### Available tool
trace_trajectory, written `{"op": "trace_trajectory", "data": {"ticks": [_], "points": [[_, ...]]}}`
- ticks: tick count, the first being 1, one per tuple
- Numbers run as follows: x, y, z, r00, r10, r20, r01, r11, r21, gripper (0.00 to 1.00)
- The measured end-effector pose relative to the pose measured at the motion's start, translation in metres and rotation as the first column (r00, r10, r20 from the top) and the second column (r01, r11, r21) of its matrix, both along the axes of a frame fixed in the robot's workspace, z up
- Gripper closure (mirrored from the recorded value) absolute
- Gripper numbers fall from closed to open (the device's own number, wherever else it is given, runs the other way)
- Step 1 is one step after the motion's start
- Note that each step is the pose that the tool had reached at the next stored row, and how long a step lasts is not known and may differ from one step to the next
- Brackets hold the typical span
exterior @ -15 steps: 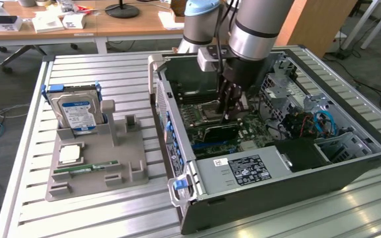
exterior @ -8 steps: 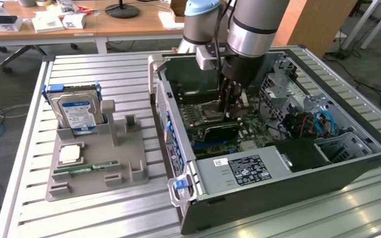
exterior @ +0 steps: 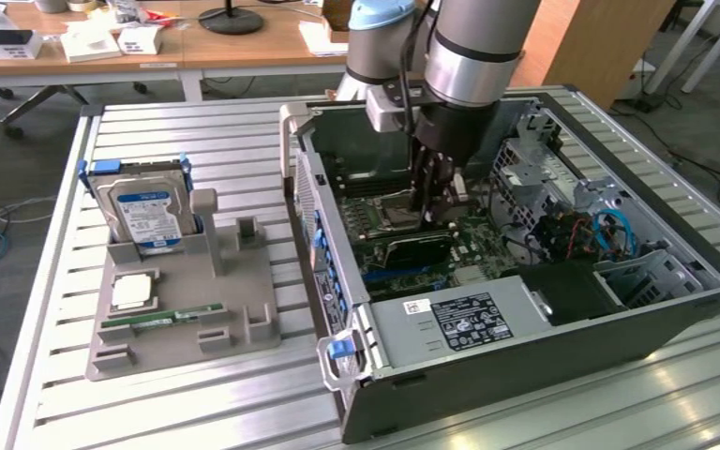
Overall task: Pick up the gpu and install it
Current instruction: 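Insert the gpu into the slot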
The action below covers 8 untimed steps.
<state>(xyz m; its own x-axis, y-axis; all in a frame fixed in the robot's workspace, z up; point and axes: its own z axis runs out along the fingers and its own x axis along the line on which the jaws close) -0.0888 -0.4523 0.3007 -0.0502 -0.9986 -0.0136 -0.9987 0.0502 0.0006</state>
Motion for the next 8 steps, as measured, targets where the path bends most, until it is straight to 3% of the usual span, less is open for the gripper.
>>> {"op": "trace_trajectory", "data": {"ticks": [3, 8], "points": [[-0.0022, 0.0001, 0.0000, 1.0000, 0.002, 0.0046, -0.002, 1.0000, -0.0010, 0.60], [-0.0023, 0.0001, -0.0001, 1.0000, 0.003, 0.0050, -0.003, 1.0000, -0.0010, 0.60]]}}
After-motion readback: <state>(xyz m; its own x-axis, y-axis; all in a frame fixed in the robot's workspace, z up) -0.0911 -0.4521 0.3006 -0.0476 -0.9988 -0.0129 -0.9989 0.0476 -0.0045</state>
